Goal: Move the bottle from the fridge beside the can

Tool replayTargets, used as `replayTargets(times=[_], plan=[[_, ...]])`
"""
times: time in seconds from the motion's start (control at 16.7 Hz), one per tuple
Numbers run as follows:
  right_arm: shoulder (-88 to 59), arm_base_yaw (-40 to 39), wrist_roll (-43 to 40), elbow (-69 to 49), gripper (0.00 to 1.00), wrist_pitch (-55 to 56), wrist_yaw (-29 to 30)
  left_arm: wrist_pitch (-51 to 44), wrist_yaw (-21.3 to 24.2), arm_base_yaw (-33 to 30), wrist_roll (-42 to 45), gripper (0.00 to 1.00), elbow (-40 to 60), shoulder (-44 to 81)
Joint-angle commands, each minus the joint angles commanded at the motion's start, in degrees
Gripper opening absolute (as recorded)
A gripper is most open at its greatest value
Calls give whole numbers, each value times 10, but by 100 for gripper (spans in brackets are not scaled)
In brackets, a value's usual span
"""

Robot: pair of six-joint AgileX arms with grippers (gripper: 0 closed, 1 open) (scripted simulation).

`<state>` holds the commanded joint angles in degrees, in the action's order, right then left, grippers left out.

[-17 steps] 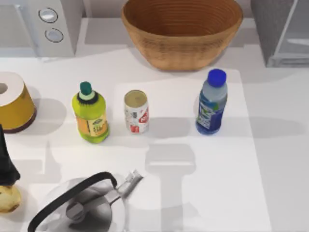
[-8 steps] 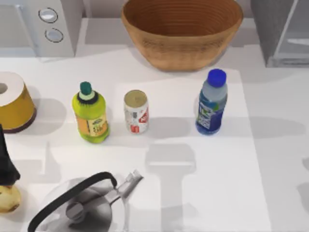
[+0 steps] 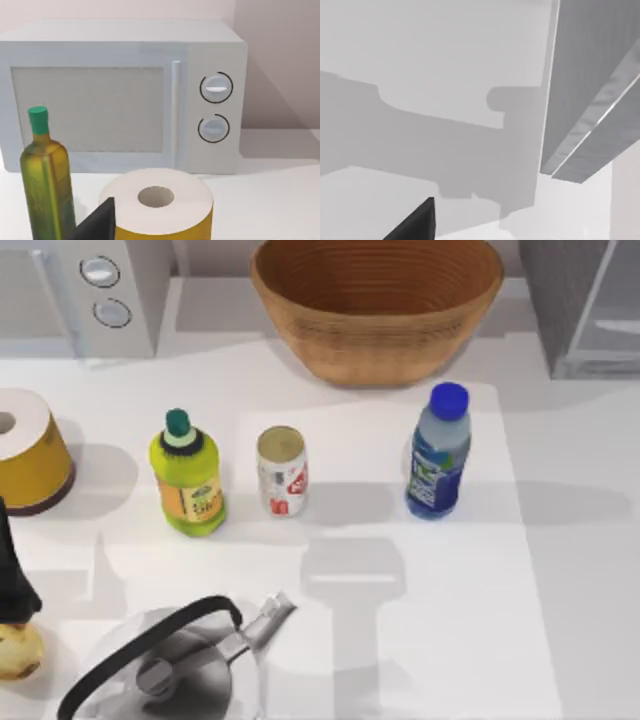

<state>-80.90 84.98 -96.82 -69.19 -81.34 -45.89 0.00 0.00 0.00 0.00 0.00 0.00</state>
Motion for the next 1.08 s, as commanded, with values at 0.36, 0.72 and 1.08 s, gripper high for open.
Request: replayTargets(times=[0.36, 0.72, 1.08], plan=[[-203, 172, -168, -58, 100, -18, -77, 0, 0, 0, 0, 100, 0, 0], [-226, 188, -185, -66, 100, -21, -87, 0, 0, 0, 0, 100, 0, 0], [-229, 144, -123, -63, 100, 38, -79, 0, 0, 0, 0, 100, 0, 0]])
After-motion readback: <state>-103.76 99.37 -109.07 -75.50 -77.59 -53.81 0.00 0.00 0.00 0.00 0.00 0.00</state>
